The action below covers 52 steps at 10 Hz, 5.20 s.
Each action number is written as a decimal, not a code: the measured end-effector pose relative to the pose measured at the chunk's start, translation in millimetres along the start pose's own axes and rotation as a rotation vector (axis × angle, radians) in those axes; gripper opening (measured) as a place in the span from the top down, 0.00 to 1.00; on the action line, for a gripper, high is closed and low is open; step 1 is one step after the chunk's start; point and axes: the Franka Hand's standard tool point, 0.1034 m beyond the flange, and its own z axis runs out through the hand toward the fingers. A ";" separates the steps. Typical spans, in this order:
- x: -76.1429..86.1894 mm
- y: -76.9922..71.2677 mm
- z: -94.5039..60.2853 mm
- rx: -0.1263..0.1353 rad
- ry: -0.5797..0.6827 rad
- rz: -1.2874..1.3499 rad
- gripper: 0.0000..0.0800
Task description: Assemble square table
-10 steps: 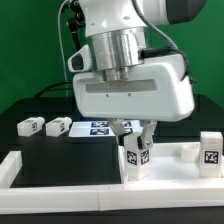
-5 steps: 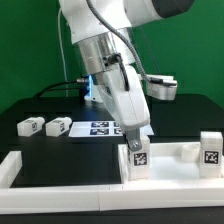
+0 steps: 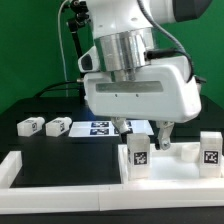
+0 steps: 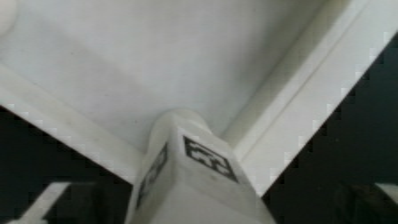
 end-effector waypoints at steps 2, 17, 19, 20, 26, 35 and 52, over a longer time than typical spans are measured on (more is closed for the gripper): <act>2.3 2.3 0.3 -0.004 0.005 -0.224 0.19; 7.4 10.5 5.0 0.011 -0.054 0.283 0.64; 6.9 8.9 7.1 0.034 -0.107 0.606 0.64; 6.7 8.8 7.0 0.033 -0.110 0.663 0.64; 1.6 6.3 8.1 0.007 -0.068 0.074 0.22; 14.4 17.4 7.9 -0.052 0.036 -0.807 0.19; 7.8 11.5 11.1 0.058 -0.065 0.743 0.64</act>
Offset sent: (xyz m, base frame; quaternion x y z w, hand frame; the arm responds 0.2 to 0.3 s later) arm 0.0067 -0.0180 -0.0030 -0.0131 0.0299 -0.4502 0.8923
